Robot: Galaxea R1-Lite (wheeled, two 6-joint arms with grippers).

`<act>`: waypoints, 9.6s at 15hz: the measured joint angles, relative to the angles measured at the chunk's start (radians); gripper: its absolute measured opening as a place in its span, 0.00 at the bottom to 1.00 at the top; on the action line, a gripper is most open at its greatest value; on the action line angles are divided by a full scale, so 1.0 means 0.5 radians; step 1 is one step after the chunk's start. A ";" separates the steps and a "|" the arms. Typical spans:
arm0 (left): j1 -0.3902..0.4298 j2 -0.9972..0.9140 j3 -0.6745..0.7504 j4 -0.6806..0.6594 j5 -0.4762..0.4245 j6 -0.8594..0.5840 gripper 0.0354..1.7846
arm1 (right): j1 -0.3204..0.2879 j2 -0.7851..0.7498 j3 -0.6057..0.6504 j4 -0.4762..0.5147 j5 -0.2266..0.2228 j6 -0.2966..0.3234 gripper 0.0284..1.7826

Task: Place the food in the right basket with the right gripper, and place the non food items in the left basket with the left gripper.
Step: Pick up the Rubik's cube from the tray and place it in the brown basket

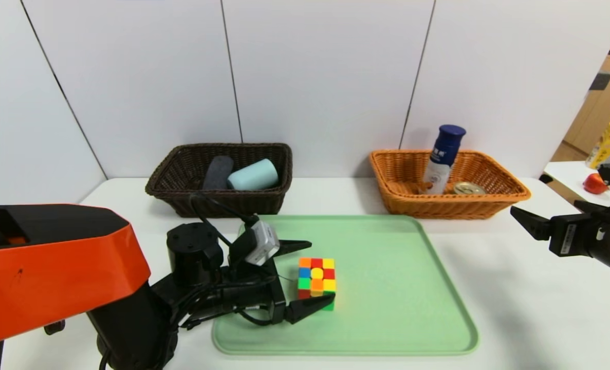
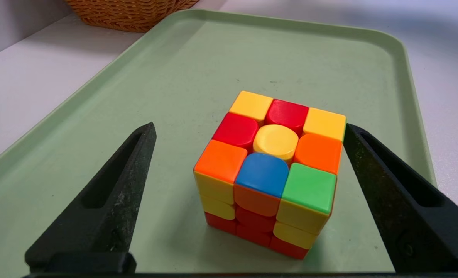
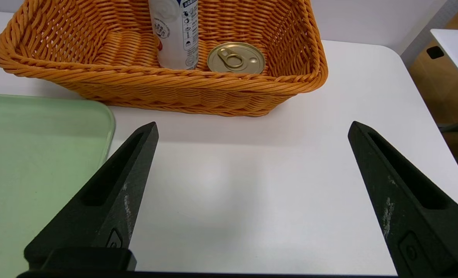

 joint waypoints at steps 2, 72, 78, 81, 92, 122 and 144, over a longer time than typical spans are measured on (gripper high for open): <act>0.000 0.020 -0.016 0.000 -0.005 0.000 0.94 | -0.001 0.005 0.000 0.000 0.000 0.000 0.95; 0.149 -0.467 0.636 0.000 0.084 -0.391 0.94 | -0.029 0.042 0.078 -0.006 -0.002 0.004 0.95; 0.148 -0.345 0.626 0.001 0.086 -0.322 0.94 | -0.029 0.046 0.077 -0.004 -0.003 0.004 0.95; 0.137 -0.284 0.609 0.001 0.085 -0.272 0.94 | -0.029 0.050 0.077 -0.004 -0.003 0.006 0.95; 0.120 -0.221 0.539 0.000 0.084 -0.219 0.54 | -0.029 0.069 0.071 -0.007 -0.002 0.006 0.95; 0.950 -0.667 -1.814 3.151 0.720 -0.133 0.53 | -0.025 0.076 0.066 -0.010 0.001 0.024 0.95; 0.948 -0.324 -2.151 3.355 1.080 -0.159 0.84 | -0.025 0.065 0.066 -0.063 0.000 0.037 0.95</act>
